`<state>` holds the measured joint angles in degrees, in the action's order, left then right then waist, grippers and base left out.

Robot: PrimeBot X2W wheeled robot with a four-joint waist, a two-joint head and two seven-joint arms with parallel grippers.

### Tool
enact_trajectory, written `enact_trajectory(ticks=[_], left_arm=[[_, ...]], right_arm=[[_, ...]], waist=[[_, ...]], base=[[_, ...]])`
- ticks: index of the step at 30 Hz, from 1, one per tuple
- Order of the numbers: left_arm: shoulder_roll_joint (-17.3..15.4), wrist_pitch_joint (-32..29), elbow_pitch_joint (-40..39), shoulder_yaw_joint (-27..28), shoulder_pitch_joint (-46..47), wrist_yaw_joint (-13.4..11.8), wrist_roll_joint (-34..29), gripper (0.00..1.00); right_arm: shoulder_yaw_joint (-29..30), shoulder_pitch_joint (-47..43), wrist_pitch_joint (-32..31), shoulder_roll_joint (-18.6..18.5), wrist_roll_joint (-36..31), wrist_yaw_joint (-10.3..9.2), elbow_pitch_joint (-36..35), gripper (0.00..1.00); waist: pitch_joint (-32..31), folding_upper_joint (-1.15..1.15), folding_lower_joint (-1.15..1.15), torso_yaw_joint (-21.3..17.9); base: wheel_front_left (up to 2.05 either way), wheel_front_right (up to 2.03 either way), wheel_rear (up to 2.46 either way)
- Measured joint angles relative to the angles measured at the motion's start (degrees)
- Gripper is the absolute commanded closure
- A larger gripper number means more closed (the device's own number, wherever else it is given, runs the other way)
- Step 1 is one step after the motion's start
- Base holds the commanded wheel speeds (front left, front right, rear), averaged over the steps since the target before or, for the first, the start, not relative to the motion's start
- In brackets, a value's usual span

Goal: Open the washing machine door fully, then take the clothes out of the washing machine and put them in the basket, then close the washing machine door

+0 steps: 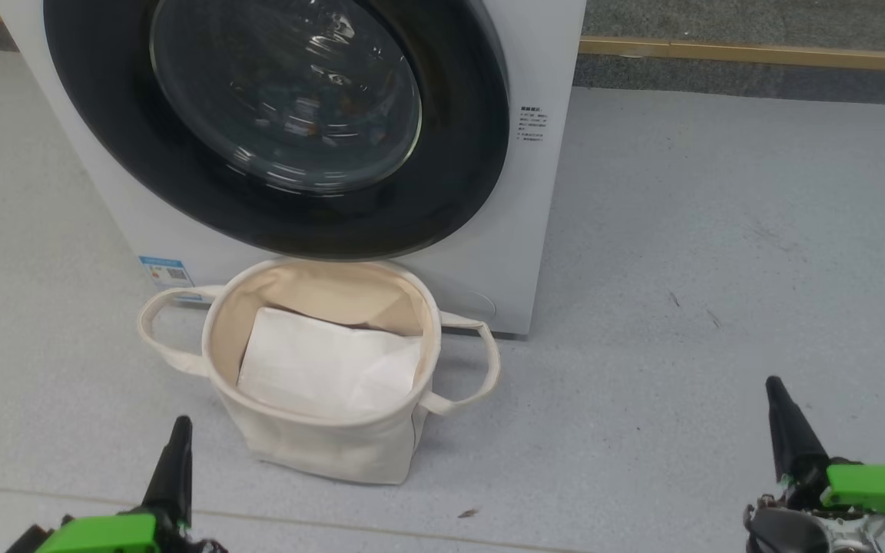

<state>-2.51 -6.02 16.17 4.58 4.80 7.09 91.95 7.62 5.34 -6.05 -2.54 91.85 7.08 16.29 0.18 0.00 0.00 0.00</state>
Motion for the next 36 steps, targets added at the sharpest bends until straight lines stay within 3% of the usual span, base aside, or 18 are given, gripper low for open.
enact_trajectory(ticks=[1, 4, 5, 6, 14, 27, 36], left_arm=[[0.02, 0.07, 0.45, -0.04, -0.03, -0.03, 0.00, 0.00], [0.19, 0.07, 3.10, -0.15, -1.16, -0.05, 0.00, 0.00], [0.27, 0.07, 4.07, -0.18, -1.84, -0.05, 0.00, 1.00], [0.37, 0.07, 5.02, -0.18, -2.54, -0.05, 0.00, 0.00], [0.52, 0.67, 6.03, -0.08, -3.99, -0.09, 0.00, 0.00], [0.35, 2.27, 4.87, 0.03, -3.38, -0.11, -1.43, 0.00], [-1.76, 3.86, 3.59, -0.82, -2.92, -0.92, -7.19, 0.00]], right_arm=[[-0.02, 0.00, 0.03, 0.03, -0.01, 0.00, 0.47, 0.00], [-0.12, -0.86, 0.07, 0.30, -0.01, -0.02, 3.22, 0.00], [-0.13, -1.48, 0.07, 0.38, -0.01, -0.02, 4.21, 1.00], [-0.13, -2.16, 0.08, 0.43, -0.01, -0.02, 5.21, 0.00], [-1.09, -3.19, 0.92, 0.49, 0.00, -0.03, 6.32, 0.00], [-2.08, -1.66, 2.71, 0.49, -0.16, -0.03, 6.21, 0.00], [-3.07, -0.49, 4.46, 0.49, -6.62, -0.03, 5.69, 0.00]], waist=[[0.00, 0.00, 0.00, 0.00], [0.00, 0.00, 0.00, 0.00], [0.00, 0.00, 0.00, 0.00], [0.00, 0.00, 0.00, 0.00], [-0.09, 0.00, 0.09, 0.20], [0.07, 0.00, 0.01, 0.48], [0.17, 0.00, 0.01, 0.72]], base=[[0.00, 0.00, 0.00], [0.00, 0.00, 0.00], [0.00, 0.00, 0.00], [0.00, 0.00, 0.00], [0.00, 0.00, 0.00], [0.00, 0.00, 0.00], [0.00, 0.00, 0.00]])
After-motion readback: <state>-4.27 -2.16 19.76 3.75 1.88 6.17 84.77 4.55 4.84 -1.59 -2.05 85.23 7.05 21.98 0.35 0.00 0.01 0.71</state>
